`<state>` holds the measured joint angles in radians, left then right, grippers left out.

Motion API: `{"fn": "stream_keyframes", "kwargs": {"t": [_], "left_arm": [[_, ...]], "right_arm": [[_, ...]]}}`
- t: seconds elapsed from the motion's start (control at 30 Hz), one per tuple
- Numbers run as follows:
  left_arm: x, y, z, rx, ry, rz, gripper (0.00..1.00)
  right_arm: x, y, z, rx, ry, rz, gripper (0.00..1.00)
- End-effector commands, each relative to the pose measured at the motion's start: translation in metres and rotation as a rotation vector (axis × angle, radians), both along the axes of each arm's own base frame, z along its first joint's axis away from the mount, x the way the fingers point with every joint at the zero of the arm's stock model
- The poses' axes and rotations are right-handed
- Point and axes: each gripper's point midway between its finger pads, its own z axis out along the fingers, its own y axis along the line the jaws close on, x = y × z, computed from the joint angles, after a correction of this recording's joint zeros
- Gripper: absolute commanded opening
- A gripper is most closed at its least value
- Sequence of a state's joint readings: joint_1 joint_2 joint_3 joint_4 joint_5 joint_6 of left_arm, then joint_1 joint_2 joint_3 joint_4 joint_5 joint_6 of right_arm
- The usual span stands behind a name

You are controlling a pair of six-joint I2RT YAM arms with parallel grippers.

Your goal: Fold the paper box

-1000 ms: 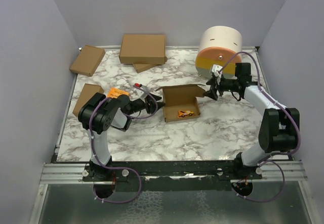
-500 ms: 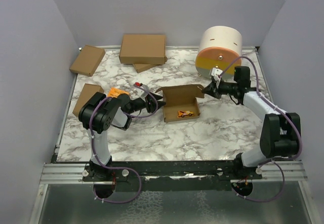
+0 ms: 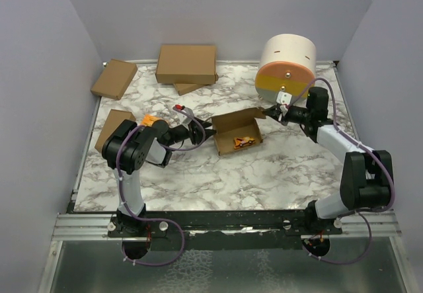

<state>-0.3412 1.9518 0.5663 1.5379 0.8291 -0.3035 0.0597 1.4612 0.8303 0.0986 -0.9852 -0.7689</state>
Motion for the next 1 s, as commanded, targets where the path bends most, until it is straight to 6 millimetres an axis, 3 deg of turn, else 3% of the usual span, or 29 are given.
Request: {"fn": "stream_keyframes", "kwargs": {"t": [0.0,0.3,0.63,0.97], "left_arm": [[0.003,0.003,0.041,-0.07,-0.234,-0.019,0.43],[0.003,-0.001,0.039,-0.066,-0.234,-0.062,0.38],[0.002,-0.003,0.036,-0.069,-0.213,-0.081,0.35],[-0.006,-0.006,0.036,-0.067,-0.204,-0.101,0.35]], "right_arm": [[0.01,0.014,0.016,0.019,-0.133,0.109,0.01],[0.019,0.018,0.013,0.045,-0.046,0.088,0.01],[0.007,0.029,-0.002,0.044,0.039,-0.022,0.01],[0.02,0.034,-0.006,0.07,0.07,-0.224,0.01]]}}
